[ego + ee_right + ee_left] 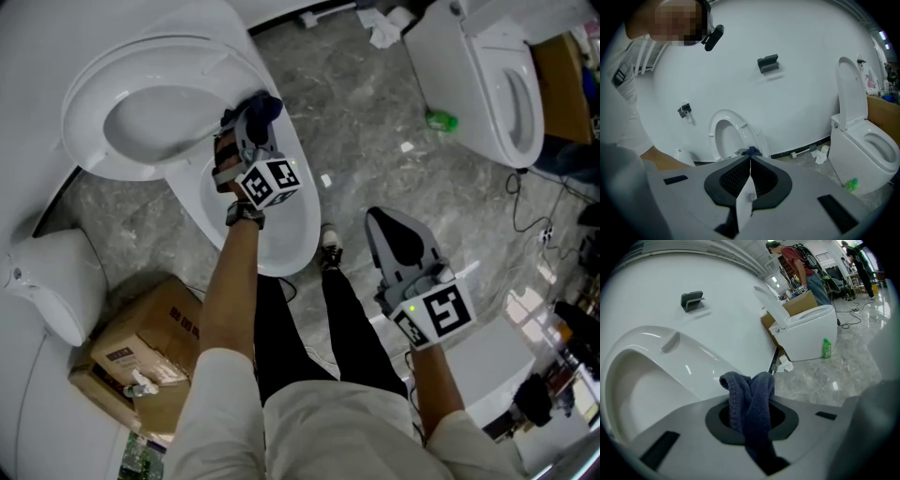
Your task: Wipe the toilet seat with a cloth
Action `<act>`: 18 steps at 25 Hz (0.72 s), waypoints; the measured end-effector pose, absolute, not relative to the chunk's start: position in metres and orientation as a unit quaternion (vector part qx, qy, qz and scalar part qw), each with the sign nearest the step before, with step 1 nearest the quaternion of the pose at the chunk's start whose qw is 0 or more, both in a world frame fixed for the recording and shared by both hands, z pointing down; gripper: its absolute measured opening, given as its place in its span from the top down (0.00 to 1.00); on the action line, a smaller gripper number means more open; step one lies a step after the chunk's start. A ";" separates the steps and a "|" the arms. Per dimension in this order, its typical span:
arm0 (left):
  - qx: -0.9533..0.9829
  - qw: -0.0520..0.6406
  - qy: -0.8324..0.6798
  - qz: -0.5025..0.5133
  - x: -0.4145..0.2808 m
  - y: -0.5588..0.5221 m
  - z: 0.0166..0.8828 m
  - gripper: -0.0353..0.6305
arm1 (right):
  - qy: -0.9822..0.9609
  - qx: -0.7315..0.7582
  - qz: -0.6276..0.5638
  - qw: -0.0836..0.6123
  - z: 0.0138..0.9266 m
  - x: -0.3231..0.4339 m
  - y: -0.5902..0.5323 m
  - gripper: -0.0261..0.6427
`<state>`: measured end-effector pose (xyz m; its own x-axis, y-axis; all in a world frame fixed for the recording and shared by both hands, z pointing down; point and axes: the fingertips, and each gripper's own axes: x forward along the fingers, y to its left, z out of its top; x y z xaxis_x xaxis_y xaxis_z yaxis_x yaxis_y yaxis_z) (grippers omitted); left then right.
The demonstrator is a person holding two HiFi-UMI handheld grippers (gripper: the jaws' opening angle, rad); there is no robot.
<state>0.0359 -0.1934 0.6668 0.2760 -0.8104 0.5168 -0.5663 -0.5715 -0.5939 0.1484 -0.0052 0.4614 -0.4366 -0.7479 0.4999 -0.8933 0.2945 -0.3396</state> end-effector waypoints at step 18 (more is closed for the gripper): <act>-0.731 0.068 0.458 -0.502 -0.059 -0.147 0.755 0.87 | -0.803 0.493 0.295 0.162 0.484 0.124 0.010 0.92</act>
<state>-0.0585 -0.1470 0.7547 0.0780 -0.7369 0.6715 -0.6013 -0.5721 -0.5579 0.1242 0.0100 0.4837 -0.4623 -0.6958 0.5496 -0.8862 0.3411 -0.3137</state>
